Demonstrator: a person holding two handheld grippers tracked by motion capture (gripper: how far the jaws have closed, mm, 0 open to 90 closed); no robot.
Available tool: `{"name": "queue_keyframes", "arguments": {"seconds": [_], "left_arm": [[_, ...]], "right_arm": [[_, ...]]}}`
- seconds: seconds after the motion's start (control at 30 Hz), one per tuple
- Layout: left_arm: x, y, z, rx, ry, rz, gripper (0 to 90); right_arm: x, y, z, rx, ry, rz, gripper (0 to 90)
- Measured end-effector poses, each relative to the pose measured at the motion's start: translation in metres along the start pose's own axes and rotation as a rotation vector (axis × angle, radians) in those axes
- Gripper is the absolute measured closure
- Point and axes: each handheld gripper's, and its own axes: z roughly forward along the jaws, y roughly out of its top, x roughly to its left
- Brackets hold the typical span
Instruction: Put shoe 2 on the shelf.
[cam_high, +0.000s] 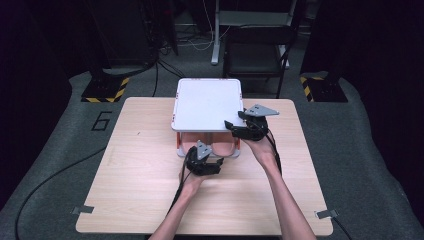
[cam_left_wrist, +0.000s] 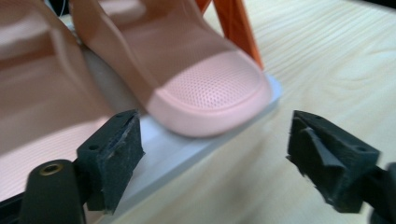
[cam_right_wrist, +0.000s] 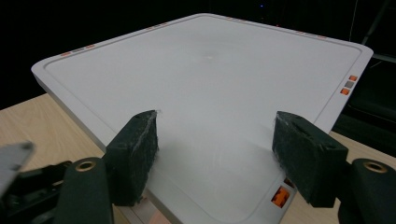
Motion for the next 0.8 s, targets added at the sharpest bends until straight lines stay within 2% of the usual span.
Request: {"name": "queue_keyframes", "arguments": {"seconds": [0.03,0.07,0.1,0.17,0.23,0.33,0.37,0.43,0.5,0.53,0.57,0.6,0.73,0.8], "left_arm": [[0.005,-0.001,-0.012,-0.034,-0.010,-0.012,15.0],[0.013,-0.003,-0.029,-0.057,-0.026,-0.004,14.8],[0.017,-0.004,-0.039,-0.074,-0.027,-0.010,14.0],[0.035,-0.007,-0.066,-0.105,-0.009,-0.012,14.0],[0.051,-0.011,-0.088,-0.126,0.004,-0.024,14.1],[0.068,-0.017,-0.112,-0.141,0.037,-0.031,14.0],[0.072,-0.020,-0.118,-0.161,0.052,-0.048,13.9],[0.080,-0.026,-0.129,-0.169,0.066,-0.072,12.8],[0.087,-0.034,-0.137,-0.166,0.084,-0.091,12.1],[0.091,-0.042,-0.145,-0.169,0.095,-0.109,11.7],[0.091,-0.042,-0.145,-0.169,0.095,-0.109,10.9],[0.092,-0.047,-0.147,-0.180,0.099,-0.117,10.9],[0.099,-0.062,-0.156,-0.155,0.122,-0.111,10.9],[0.102,-0.067,-0.160,-0.165,0.137,-0.126,10.8]], "right_arm": [[0.000,0.000,0.000,0.000,0.000,0.000,30.4],[0.000,0.000,0.000,-0.004,-0.006,0.003,29.3],[0.000,0.000,-0.002,-0.015,-0.024,-0.012,28.2],[0.002,-0.002,-0.006,-0.037,-0.055,-0.018,27.0],[0.004,-0.007,-0.016,-0.081,-0.068,-0.023,26.7],[0.007,-0.017,-0.034,-0.107,-0.093,-0.014,22.3],[0.008,-0.020,-0.040,-0.112,-0.097,-0.001,20.1],[0.009,-0.028,-0.053,-0.127,-0.100,0.037,15.3],[0.010,-0.036,-0.064,-0.139,-0.089,0.069,15.0],[0.012,-0.040,-0.069,-0.141,-0.084,0.079,14.8],[0.012,-0.040,-0.069,-0.141,-0.084,0.079,14.8],[0.016,-0.050,-0.079,-0.145,-0.080,0.075,14.8],[0.023,-0.070,-0.096,-0.141,-0.085,0.051,14.8],[0.025,-0.081,-0.104,-0.145,-0.094,0.044,14.9]]}}
